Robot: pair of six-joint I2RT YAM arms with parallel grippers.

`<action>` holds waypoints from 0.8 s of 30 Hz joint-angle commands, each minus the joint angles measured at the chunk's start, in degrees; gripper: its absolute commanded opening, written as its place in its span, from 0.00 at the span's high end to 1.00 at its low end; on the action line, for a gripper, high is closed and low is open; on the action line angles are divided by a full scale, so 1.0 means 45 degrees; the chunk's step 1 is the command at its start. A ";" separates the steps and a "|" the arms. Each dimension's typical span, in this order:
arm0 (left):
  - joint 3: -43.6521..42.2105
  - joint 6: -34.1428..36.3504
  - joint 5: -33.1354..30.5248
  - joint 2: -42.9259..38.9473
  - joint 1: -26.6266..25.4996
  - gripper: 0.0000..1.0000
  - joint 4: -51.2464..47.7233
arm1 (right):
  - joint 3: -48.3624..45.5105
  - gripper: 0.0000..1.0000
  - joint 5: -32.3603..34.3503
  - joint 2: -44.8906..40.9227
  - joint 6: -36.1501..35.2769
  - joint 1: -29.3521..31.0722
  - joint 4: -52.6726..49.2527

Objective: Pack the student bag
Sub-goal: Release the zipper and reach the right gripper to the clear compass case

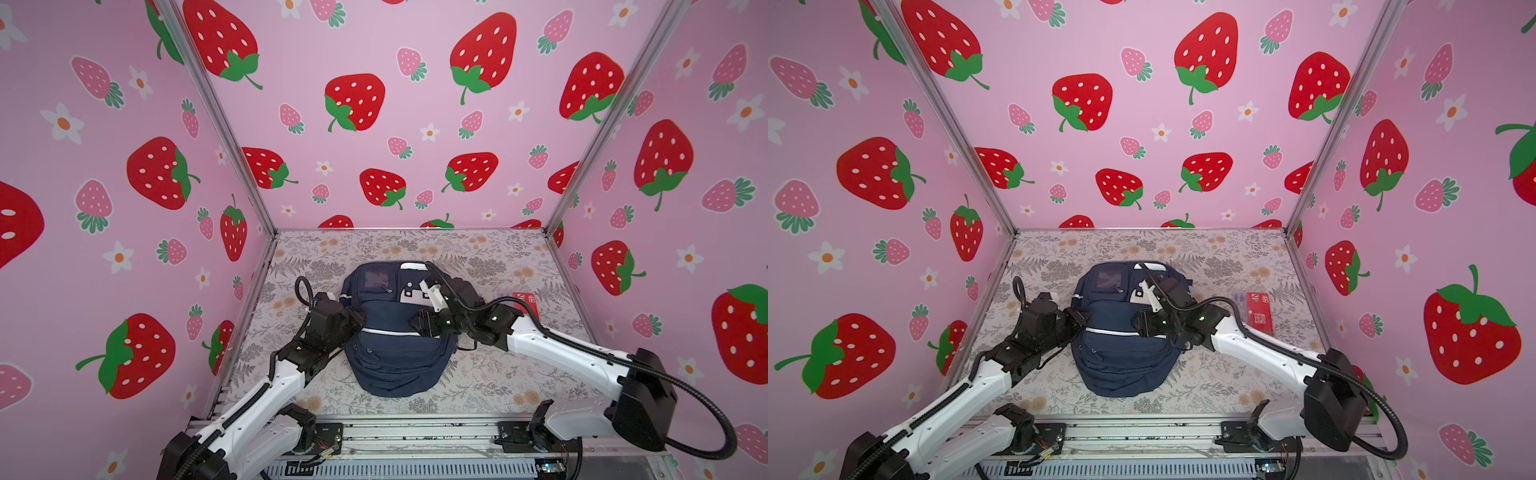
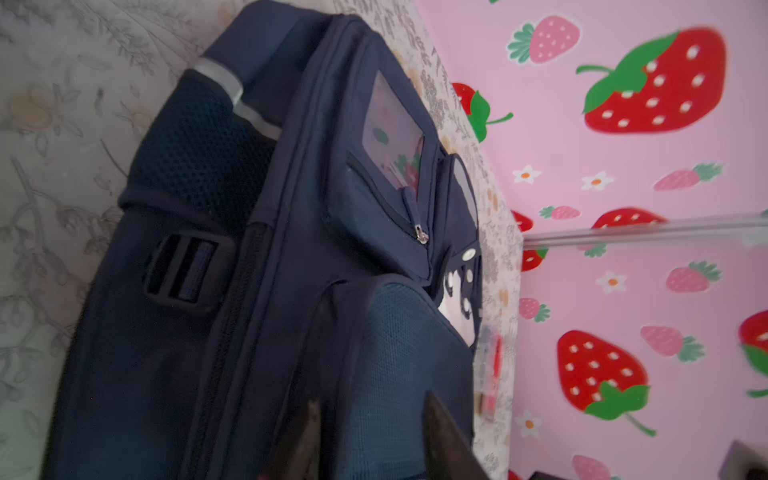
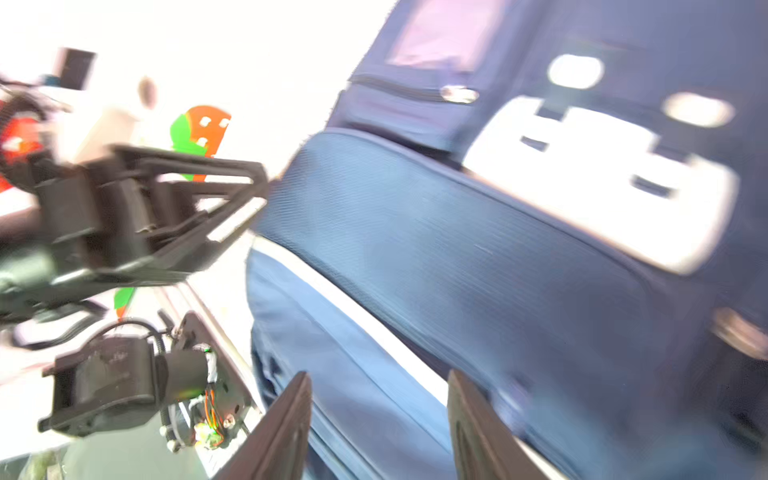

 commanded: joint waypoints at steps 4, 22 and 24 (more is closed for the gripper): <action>0.4091 0.5287 0.0854 0.1230 -0.0127 0.46 -0.3842 | -0.0881 0.30 0.3007 -0.0765 -0.0278 -0.5084 -0.2205; 0.3852 0.9938 0.3487 0.1318 -0.0212 0.47 -0.4431 | -0.1332 0.34 0.1678 0.4903 -0.2459 -0.9483 0.1678; 0.3813 0.9968 0.3485 0.1290 -0.0202 0.47 -0.4335 | -0.1538 0.36 0.1792 0.4920 -0.2384 -0.9420 0.1708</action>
